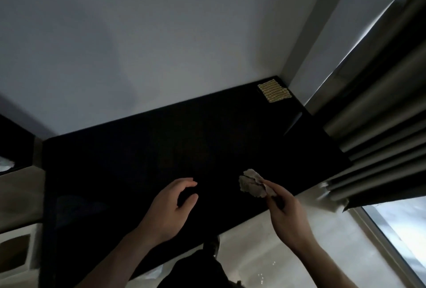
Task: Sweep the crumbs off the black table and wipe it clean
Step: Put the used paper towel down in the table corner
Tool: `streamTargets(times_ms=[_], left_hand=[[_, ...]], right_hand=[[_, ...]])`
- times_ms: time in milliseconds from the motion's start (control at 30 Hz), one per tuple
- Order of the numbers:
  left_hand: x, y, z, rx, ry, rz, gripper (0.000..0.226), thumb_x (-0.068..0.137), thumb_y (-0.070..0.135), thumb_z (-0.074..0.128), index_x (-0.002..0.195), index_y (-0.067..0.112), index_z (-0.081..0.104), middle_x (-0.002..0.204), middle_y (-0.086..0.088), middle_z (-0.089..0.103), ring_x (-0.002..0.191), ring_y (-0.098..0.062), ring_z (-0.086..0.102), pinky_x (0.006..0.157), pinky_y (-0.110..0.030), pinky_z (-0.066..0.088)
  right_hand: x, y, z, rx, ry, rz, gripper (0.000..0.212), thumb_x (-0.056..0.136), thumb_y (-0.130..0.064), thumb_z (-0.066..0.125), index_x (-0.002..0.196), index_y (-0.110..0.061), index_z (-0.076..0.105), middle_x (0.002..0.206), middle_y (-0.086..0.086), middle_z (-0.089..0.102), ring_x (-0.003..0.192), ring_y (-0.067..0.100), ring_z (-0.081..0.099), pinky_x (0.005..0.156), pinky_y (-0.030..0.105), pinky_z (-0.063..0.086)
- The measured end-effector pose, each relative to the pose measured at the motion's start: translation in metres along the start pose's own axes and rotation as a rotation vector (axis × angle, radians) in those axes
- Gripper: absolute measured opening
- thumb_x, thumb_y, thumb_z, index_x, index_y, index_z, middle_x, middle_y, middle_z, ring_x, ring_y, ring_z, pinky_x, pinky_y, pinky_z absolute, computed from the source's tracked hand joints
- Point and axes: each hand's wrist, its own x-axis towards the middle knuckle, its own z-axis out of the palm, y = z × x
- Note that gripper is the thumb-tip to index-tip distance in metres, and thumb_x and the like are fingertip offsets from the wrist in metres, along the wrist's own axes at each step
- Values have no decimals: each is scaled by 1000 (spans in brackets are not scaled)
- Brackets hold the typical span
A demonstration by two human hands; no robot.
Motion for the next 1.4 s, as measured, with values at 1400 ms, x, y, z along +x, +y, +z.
streamTargets(times_ms=[1400], left_hand=[[639, 258, 239, -698, 154, -603, 42, 103, 14, 57, 143, 0, 60, 139, -17, 66, 111, -23, 65, 94, -30, 54]], right_hand=[[531, 111, -252, -16, -13, -2, 59, 96, 5, 57, 117, -49, 65, 108, -51, 63, 110, -26, 55, 100, 7, 40]])
